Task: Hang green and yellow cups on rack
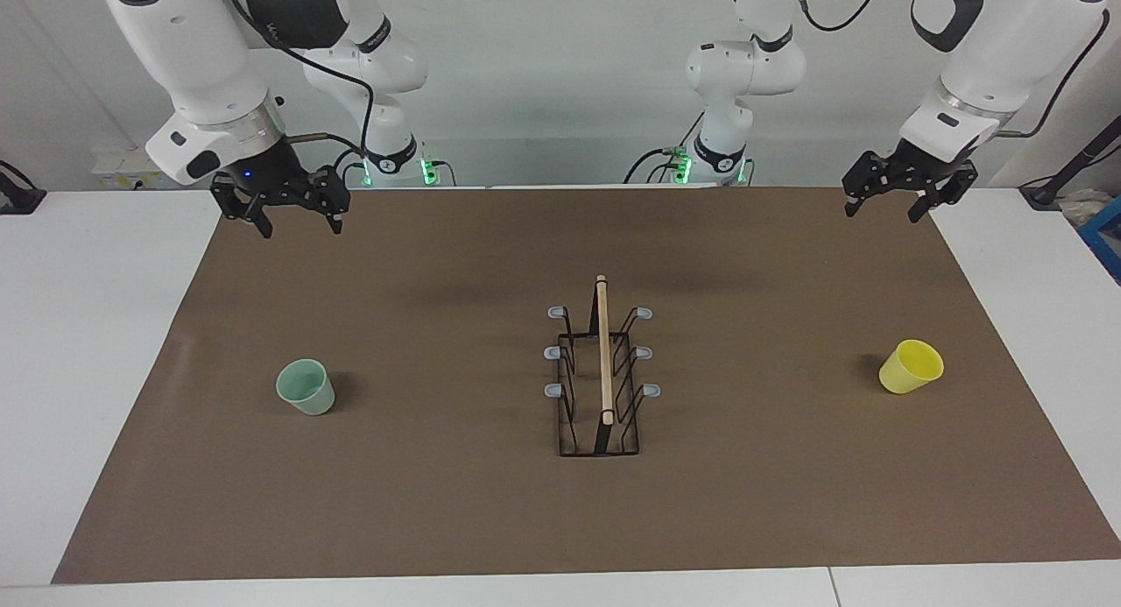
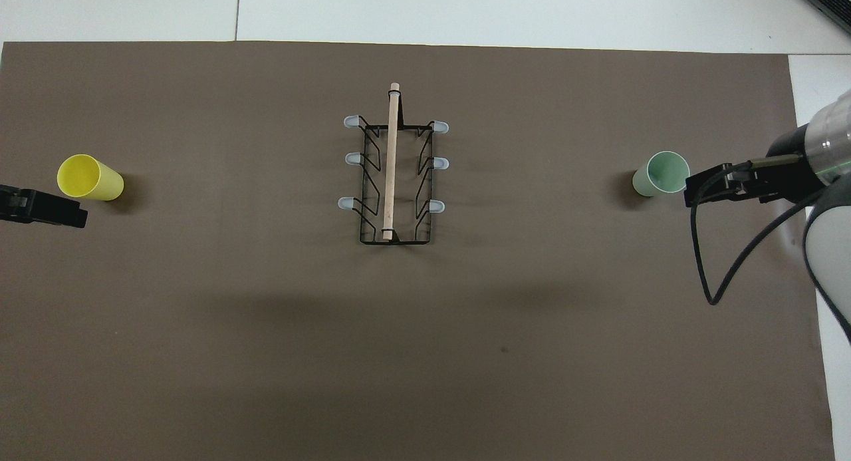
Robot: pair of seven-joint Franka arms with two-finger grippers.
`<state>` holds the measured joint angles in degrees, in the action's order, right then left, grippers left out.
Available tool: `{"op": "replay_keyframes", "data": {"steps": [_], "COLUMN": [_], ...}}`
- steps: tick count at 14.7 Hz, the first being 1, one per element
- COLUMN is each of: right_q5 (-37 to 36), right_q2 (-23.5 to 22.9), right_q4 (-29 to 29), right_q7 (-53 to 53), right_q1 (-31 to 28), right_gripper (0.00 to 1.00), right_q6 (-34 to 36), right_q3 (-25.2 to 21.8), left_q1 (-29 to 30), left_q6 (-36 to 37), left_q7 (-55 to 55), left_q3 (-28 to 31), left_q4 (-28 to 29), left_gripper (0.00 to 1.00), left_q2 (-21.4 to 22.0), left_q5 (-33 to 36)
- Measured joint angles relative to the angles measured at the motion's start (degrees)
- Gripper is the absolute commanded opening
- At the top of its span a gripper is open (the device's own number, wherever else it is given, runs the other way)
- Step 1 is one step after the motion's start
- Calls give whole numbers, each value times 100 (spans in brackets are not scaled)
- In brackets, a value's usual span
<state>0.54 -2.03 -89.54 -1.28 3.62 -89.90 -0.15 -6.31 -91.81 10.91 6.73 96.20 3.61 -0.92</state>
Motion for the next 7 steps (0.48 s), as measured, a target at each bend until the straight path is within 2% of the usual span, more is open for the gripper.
{"op": "replay_keyframes", "data": {"steps": [7], "right_q5": [0], "right_q2": [0], "right_q4": [1], "right_q7": [0], "right_q1": [127], "right_gripper": [100], "right_q6": [0], "right_q3": [-144], "left_q1": [1], "left_q6": [5], "left_q7": [0], "left_q3": [6], "left_q4": [0], "left_gripper": [100], "left_q2": [0], "left_q5": [0]}}
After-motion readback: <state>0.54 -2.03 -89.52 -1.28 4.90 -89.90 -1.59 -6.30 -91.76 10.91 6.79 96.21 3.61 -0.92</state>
